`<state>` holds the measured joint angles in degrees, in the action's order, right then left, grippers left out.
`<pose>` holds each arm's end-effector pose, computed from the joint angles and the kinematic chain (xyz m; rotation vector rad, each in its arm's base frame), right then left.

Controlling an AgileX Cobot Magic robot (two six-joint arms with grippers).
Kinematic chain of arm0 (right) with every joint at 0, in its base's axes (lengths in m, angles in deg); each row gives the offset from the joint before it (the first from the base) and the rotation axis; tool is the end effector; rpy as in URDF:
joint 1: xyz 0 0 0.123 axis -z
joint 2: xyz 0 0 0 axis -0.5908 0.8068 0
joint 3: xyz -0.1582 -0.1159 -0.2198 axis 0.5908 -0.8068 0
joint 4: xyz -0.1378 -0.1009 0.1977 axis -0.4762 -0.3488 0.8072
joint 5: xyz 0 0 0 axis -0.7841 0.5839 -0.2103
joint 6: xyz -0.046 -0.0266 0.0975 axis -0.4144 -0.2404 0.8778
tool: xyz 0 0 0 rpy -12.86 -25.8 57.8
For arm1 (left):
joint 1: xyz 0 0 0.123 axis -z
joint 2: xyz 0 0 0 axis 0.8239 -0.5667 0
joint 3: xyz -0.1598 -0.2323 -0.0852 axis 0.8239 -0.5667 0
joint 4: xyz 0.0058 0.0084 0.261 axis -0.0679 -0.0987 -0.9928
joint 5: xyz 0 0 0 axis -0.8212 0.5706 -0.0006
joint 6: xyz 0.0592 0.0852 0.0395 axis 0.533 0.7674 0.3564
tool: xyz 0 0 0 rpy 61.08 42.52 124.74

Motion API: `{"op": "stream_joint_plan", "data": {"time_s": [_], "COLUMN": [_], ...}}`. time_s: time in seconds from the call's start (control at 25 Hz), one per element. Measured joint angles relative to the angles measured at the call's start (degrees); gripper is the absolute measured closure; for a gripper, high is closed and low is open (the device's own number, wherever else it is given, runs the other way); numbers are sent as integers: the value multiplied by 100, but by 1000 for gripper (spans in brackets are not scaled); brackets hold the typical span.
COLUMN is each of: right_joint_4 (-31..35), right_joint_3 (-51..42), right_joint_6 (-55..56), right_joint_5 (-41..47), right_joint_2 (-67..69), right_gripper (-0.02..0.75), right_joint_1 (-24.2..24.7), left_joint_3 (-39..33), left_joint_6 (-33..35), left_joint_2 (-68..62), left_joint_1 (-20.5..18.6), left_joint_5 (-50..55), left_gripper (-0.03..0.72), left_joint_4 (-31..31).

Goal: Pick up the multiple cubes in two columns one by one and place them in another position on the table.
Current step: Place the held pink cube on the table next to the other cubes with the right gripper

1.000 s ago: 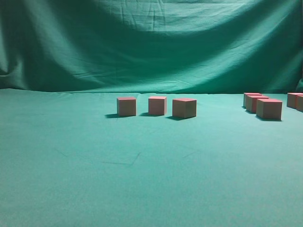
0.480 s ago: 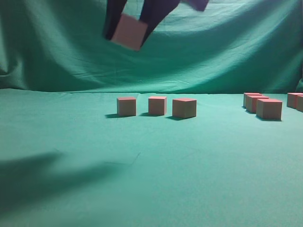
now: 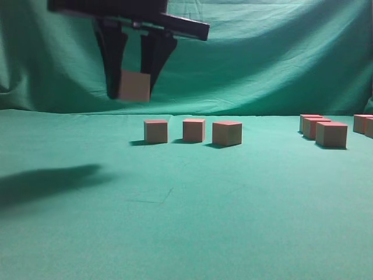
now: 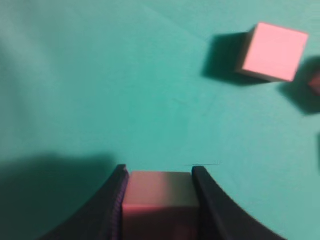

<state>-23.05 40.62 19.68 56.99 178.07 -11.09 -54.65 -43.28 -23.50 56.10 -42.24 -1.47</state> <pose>0.3242 0.3458 0.2112 -0.7462 2.8233 0.1430 0.0722 0.0000 0.1721 0.0297 1.8328 0.0179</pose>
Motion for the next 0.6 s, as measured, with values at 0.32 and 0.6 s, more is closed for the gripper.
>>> {"op": "stream_joint_plan", "data": {"time_s": [0.32,0.6], "right_joint_4": [-593,-803], "right_joint_3": [769,852], "right_joint_6": [1439,1791], "right_joint_5": [287,226], "right_joint_2": [679,818], "right_gripper": [475,475], "right_joint_1": [3,3], "left_joint_3": [0,0], "left_joint_6": [0,0], "left_joint_2": [0,0], "left_joint_1": [0,0], "left_joint_5": [0,0], "left_gripper": [688,688], "left_joint_4": [0,0]}}
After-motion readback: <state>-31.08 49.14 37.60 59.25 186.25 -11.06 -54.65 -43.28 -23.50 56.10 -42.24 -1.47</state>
